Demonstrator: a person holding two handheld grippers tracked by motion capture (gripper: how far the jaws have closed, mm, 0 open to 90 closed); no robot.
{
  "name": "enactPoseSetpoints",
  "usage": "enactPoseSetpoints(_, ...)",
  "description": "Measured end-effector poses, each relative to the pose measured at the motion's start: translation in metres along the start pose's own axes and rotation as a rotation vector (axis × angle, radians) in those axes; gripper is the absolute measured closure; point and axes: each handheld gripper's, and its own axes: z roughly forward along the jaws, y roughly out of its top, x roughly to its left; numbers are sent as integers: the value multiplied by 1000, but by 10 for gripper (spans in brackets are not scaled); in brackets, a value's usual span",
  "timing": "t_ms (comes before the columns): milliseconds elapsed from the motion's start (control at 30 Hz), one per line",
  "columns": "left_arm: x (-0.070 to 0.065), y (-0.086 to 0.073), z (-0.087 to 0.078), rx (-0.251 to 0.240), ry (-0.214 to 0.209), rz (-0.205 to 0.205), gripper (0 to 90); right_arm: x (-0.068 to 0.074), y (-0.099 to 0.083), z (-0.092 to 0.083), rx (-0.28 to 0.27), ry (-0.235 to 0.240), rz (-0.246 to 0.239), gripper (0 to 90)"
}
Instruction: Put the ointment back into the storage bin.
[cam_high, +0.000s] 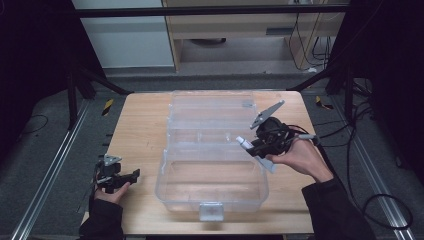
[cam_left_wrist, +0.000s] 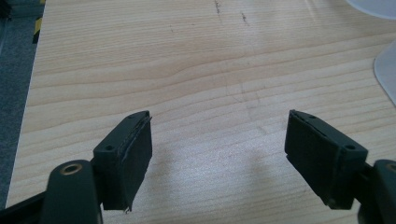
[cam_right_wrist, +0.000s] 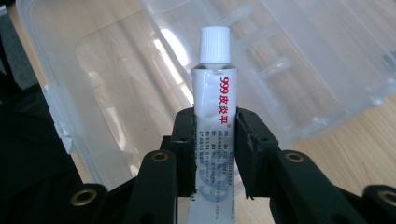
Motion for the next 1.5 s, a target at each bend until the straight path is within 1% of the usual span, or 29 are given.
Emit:
enactPoseSetpoints(33, 0, 0, 0, 0, 0, -1, 231, 2, 3, 3, 11, 7, -12, 701)
enactPoseSetpoints(133, 0, 0, 0, 1, -1, -1, 231, 7, 7, 12, 31, 49, -43, 701)
enactPoseSetpoints(167, 0, 0, 0, 1, -1, -1, 231, 9, 9, 14, 37, 59, -54, 701)
enactPoseSetpoints(200, 0, 0, 0, 1, -1, -1, 231, 9, 9, 14, 37, 59, -54, 701)
enactPoseSetpoints(233, 1, 0, 0, 3, -2, -1, 231, 12, 10, 20, 51, 79, -82, 701)
enactPoseSetpoints(333, 1, 0, 0, 4, -2, -1, 231, 16, 11, 27, 73, 104, -110, 701)
enactPoseSetpoints(433, 1, 0, 0, 2, -1, -1, 232, 20, 11, 36, 107, 112, -136, 701)
enactPoseSetpoints(467, 1, 0, 0, 2, -1, -1, 232, 20, 11, 36, 107, 112, -136, 701)
enactPoseSetpoints(500, 1, 0, 0, 2, -1, -2, 232, 23, 11, 42, 126, 125, -147, 701)
enactPoseSetpoints(600, 1, 0, 0, 2, -1, -2, 232, 25, 12, 48, 142, 136, -167, 701)
enactPoseSetpoints(733, 1, 0, 0, 2, -1, -2, 233, 29, 11, 58, 170, 151, -224, 701)
enactPoseSetpoints(767, 1, 0, 0, 3, -2, -2, 232, 30, 12, 60, 185, 152, -227, 701)
enactPoseSetpoints(800, 1, 0, 0, 3, -2, -1, 232, 31, 11, 63, 192, 153, -248, 701)
enactPoseSetpoints(900, 1, 0, 0, 2, -2, -2, 232, 33, 10, 69, 204, 163, -270, 701)
enactPoseSetpoints(967, 1, 0, 0, 3, -2, -2, 233, 34, 9, 74, 212, 170, -297, 700)
enactPoseSetpoints(1100, 1, 0, 0, 2, -2, -2, 233, 38, 7, 85, 240, 179, -333, 700)
enactPoseSetpoints(1133, 1, 0, 0, 3, -2, -2, 233, 38, 7, 85, 240, 179, -333, 700)
enactPoseSetpoints(1167, 1, 0, 0, 4, -3, -2, 233, 39, 5, 92, 248, 189, -345, 701)
enactPoseSetpoints(1233, 1, 0, 0, 3, -3, -2, 233, 40, 4, 96, 259, 192, -353, 701)
enactPoseSetpoints(1267, 1, 0, 0, 3, -3, -2, 232, 41, 3, 98, 267, 193, -346, 700)
enactPoseSetpoints(1300, 1, 0, 0, 4, -3, -2, 233, 40, 2, 101, 268, 199, -354, 701)
enactPoseSetpoints(1333, 1, 0, 0, 4, -3, -1, 233, 41, 2, 103, 275, 200, -352, 701)
enactPoseSetpoints(1367, 1, 0, 0, 4, -3, -1, 233, 41, 1, 105, 274, 201, -367, 701)
enactPoseSetpoints(1500, 1, 0, 1, 6, -5, 0, 233, 42, -2, 114, 292, 203, -376, 701)
